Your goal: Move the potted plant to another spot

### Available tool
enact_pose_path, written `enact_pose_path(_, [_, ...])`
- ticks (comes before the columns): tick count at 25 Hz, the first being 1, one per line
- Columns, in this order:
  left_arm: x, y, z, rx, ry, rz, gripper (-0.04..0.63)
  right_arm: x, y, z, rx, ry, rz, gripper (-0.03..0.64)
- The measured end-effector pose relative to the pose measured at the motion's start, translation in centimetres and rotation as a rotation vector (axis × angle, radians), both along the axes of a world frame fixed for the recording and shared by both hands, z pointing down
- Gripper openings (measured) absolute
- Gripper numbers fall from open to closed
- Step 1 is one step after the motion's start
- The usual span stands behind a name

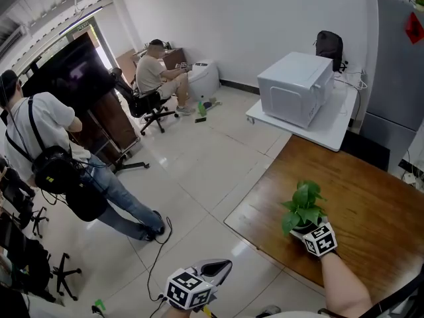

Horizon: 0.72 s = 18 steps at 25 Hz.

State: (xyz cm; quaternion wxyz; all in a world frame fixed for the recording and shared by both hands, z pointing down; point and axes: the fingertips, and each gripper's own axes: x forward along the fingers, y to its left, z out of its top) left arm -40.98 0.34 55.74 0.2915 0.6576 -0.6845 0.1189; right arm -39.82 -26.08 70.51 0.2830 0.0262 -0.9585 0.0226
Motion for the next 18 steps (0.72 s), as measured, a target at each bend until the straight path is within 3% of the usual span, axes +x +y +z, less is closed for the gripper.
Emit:
enact_pose_path(10, [0.7, -1.9, 0.0, 0.006, -0.002, 0.053, -0.003, 0.5, 0.8, -0.3, -0.098, 0.006, -0.048, 0.538])
enact_pose_path(15, [1.6, -3.3, 0.0, 0.021, 0.003, 0.098, -0.003, 3.6, 0.9, -1.7, -0.091, -0.012, -0.05, 0.533])
enact_pose_path(18, [2.2, -4.6, -0.3, 0.046, 0.01, 0.13, -0.003, 5.9, 0.8, -4.5, -0.093, -0.08, -0.021, 0.487])
